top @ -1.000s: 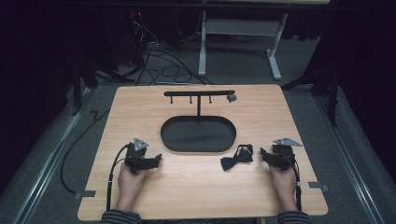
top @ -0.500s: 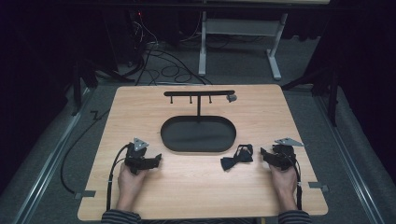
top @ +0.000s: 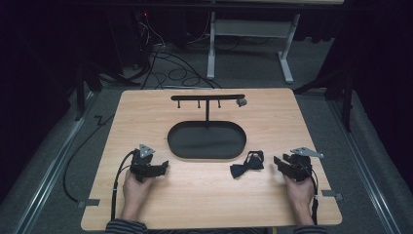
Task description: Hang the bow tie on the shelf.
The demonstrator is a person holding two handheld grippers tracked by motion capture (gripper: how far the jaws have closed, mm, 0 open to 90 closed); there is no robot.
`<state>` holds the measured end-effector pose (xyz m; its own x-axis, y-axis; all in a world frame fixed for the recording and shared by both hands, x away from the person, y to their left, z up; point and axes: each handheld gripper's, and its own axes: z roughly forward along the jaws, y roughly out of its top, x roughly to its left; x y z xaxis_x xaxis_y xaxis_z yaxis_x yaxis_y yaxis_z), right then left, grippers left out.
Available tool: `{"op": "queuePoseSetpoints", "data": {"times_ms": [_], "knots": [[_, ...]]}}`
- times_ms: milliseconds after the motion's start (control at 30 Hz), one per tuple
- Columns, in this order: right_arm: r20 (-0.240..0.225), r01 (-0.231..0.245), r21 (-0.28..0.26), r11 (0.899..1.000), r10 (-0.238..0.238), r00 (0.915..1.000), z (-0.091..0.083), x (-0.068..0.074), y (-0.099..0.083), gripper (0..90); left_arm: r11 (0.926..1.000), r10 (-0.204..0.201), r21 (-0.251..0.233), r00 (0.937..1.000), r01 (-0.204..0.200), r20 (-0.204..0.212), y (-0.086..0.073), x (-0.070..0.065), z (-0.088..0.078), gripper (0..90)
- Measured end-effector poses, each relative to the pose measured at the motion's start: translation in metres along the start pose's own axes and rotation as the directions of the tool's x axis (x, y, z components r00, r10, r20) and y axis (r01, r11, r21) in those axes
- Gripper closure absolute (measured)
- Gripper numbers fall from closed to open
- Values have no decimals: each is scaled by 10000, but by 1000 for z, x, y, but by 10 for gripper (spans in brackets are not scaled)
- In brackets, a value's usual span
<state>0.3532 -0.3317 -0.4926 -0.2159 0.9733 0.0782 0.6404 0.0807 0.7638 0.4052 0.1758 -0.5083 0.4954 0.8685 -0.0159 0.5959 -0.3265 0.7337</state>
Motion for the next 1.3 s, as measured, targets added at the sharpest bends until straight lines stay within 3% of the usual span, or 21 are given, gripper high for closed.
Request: {"op": "queuePoseSetpoints", "data": {"times_ms": [267, 333, 633, 1133, 1300], "knots": [[-397, -11, -227, 9997, 2, 9992, -11, 9, -3, 594, 10000, 14, 10, 10000, -14, 2, 0, 0, 0, 186], [-677, -26, -339, 9994, 3, 9977, -16, 11, -3, 610, 10000, 17, 24, 10000, -17, 14, 0, 0, 0, 186], [-991, 85, -371, 9993, -121, 9950, -22, 21, -4, 622, 10000, 13, 12, 10000, -13, 5, 0, 0, 0, 186], [-1299, 122, -391, 9992, -172, 9914, -11, 32, 9, 622, 10000, 17, 28, 10000, -17, 15, 0, 0, 0, 186], [-1285, 375, -192, 9991, -397, 9909, -5, 33, 15, 625, 10000, 19, 29, 10000, -19, 15, 0, 0, 0, 186]]}}
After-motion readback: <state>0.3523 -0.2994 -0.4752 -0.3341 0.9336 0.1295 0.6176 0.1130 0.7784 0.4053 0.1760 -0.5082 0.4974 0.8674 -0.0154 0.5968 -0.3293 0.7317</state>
